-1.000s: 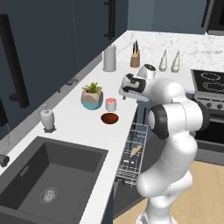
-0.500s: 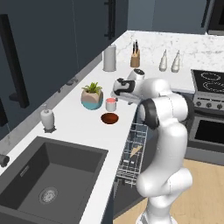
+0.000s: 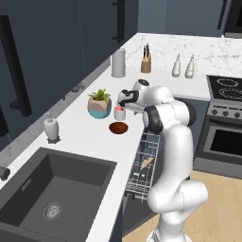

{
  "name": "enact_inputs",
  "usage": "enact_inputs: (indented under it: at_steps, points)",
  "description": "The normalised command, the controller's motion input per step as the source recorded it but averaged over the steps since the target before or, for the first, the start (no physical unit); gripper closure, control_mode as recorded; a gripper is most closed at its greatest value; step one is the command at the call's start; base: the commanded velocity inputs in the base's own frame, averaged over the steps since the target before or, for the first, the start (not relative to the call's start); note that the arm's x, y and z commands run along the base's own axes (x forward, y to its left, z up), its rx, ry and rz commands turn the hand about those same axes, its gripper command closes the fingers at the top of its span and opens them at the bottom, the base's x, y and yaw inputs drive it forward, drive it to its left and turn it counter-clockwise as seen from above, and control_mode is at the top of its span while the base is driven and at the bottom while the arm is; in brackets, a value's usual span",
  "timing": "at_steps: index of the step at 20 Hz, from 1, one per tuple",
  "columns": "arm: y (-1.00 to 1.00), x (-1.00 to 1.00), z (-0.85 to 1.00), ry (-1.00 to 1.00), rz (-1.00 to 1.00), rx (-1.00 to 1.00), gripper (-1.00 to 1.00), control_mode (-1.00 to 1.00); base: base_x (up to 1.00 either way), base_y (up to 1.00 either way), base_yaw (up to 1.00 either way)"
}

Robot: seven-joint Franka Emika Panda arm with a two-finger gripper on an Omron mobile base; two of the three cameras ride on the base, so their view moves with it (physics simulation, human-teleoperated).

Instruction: Pick up the cup and bowl from the counter, place them in the dishwasher, and close the dishwasher door.

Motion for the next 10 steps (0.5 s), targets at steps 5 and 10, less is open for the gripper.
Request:
enact_inputs:
  at_steps: [5,10]
  points:
    - [0.01,0.55,-0.22,0.0,-0.05,0.0,-1.0,-1.0,0.0,0.0,0.0]
    - [0.03,0.49,-0.2,0.0,-0.04,0.0,-1.0,-1.0,0.0,0.0,0.0]
